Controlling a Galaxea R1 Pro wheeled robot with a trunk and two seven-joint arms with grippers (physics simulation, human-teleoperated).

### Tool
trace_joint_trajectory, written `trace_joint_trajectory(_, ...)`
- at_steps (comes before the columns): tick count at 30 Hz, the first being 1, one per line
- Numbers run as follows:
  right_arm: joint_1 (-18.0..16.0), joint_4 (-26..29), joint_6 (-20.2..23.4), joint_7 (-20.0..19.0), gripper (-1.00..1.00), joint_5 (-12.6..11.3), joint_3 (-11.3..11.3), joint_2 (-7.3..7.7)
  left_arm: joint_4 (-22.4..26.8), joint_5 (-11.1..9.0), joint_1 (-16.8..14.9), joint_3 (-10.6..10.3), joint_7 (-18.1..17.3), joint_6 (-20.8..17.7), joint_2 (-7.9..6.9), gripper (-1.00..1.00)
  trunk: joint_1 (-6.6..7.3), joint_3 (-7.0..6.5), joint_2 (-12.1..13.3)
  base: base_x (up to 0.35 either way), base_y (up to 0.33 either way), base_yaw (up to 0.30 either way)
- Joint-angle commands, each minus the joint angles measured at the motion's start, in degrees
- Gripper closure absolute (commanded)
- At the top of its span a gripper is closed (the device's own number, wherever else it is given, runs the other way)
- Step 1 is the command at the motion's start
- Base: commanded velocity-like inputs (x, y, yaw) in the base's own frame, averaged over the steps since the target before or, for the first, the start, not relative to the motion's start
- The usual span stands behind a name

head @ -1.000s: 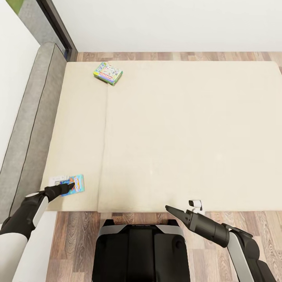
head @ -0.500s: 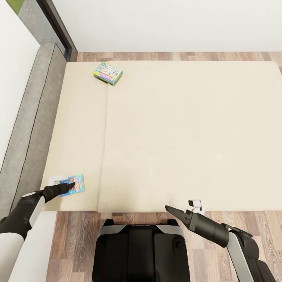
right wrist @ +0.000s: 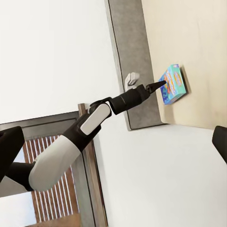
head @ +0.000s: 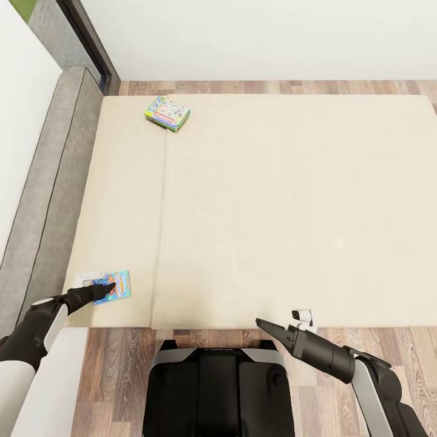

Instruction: Put all the toys in the child's room - the three board games (two on the bed and one on the table), the two jigsaw puzzles on the table, and the tennis ball on the table - inside the toy box on the table in the child's room.

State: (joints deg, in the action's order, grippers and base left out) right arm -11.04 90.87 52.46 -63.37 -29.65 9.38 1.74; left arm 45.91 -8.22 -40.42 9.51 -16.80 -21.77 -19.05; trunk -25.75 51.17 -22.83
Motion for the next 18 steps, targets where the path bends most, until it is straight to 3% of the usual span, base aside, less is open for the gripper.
trace_joint_trajectory(1, 0.0, 0.0, 0.3, -0.1, -1.00, -0.1, 0.0, 0.01, 0.1, -0.6, 0.0, 0.1, -0.1, -0.5, -0.01, -1.00, -0.03, 0.06, -0.1, 0.000, 0.000, 0.000)
trace_joint_trajectory(11, 0.0, 0.0, 0.3, -0.1, -1.00, -0.1, 0.0, 0.02, -0.4, -0.6, 0.0, 0.2, -0.6, -0.5, -1.30, -1.00, -0.03, 0.06, -0.1, 0.000, 0.000, 0.000)
trace_joint_trajectory(18, 0.0, 0.0, 0.3, -0.1, -1.00, -0.1, 0.0, 0.02, -1.2, -0.9, 0.0, 0.2, -6.0, -0.3, -2.84, -1.00, -0.03, 0.06, -0.1, 0.000, 0.000, 0.000)
